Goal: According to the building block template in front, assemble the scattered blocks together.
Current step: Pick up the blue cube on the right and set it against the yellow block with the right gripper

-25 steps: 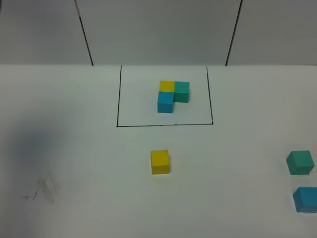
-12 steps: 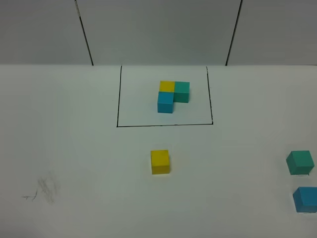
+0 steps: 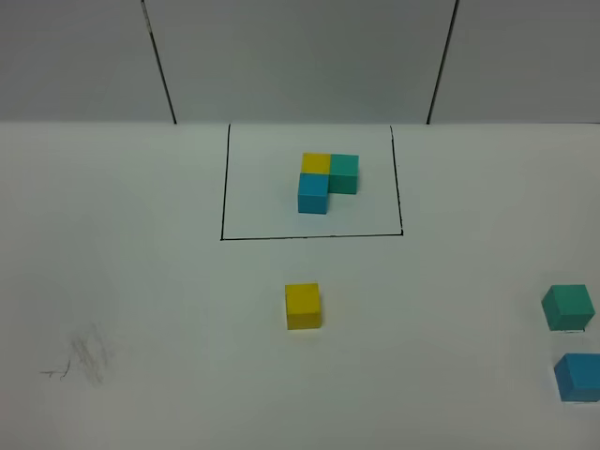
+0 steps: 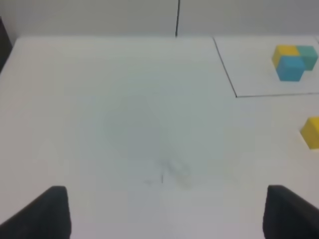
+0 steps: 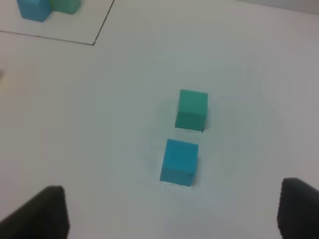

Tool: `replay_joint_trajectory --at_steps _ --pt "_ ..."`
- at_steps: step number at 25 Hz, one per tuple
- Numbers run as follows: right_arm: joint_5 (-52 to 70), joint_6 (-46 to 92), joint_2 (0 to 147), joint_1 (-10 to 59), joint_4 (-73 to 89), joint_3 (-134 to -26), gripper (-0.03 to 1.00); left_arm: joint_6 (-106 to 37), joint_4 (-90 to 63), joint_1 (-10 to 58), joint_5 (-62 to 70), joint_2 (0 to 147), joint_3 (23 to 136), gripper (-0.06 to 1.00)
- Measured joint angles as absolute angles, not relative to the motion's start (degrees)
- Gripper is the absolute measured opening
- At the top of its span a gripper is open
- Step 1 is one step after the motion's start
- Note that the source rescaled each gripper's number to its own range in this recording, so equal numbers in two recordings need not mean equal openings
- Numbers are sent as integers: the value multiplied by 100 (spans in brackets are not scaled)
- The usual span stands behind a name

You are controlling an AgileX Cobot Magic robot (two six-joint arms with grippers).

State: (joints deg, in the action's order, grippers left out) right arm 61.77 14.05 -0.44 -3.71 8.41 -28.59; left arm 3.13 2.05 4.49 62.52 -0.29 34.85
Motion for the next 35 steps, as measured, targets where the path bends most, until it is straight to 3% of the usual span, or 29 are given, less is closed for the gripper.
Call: replay_joint_trajectory --at_steps 9,20,35 --pt "6177 1405 -44 -371 853 -2859 72 446 205 449 6154 -41 2915 69" --pt "6177 1405 -44 -371 853 -2859 71 465 205 449 6117 -44 2915 55" --pt "6175 1267 -44 -371 768 -2859 71 465 205 449 6117 -44 2908 54"
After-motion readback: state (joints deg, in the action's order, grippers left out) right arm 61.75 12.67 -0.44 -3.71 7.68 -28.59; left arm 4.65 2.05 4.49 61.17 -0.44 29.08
